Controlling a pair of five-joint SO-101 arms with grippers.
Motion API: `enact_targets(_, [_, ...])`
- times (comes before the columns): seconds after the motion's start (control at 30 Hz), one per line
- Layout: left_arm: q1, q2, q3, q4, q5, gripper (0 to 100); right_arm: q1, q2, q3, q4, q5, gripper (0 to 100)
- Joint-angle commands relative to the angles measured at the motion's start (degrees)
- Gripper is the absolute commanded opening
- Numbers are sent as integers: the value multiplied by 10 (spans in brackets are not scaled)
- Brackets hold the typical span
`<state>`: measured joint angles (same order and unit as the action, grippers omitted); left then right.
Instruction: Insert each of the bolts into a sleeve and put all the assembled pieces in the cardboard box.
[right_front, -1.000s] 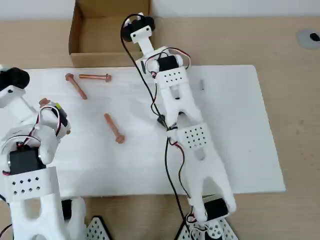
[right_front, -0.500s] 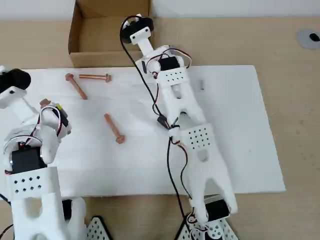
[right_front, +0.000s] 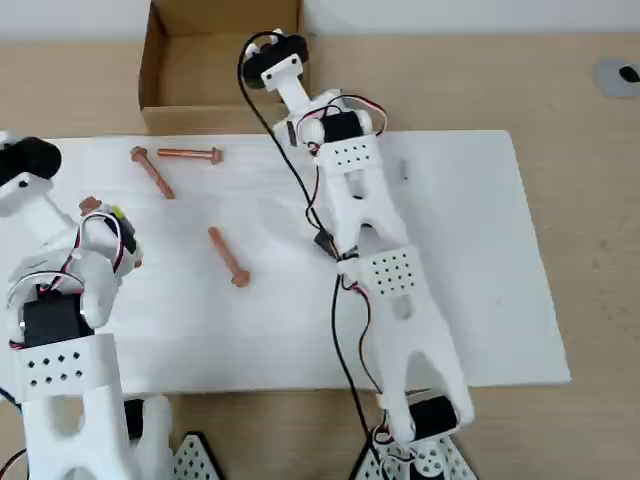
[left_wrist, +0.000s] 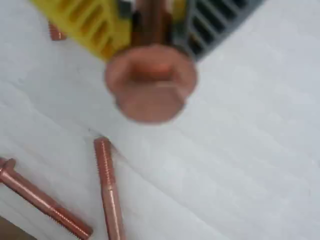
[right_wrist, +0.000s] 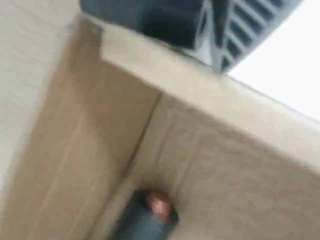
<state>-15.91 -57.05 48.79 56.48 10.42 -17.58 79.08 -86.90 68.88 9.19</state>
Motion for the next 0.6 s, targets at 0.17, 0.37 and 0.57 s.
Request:
enact_targets(0.17, [0,-7,-2,-18,-3,7,87,-2,-86,153,-18,439])
enact_targets(0.37, [0,-7,-2,-18,-3,7,63,-2,-86,140,-26,437])
enact_targets(0.57, [0,-7,-2,-17,-3,7,57,-7,-87,132,-29,437])
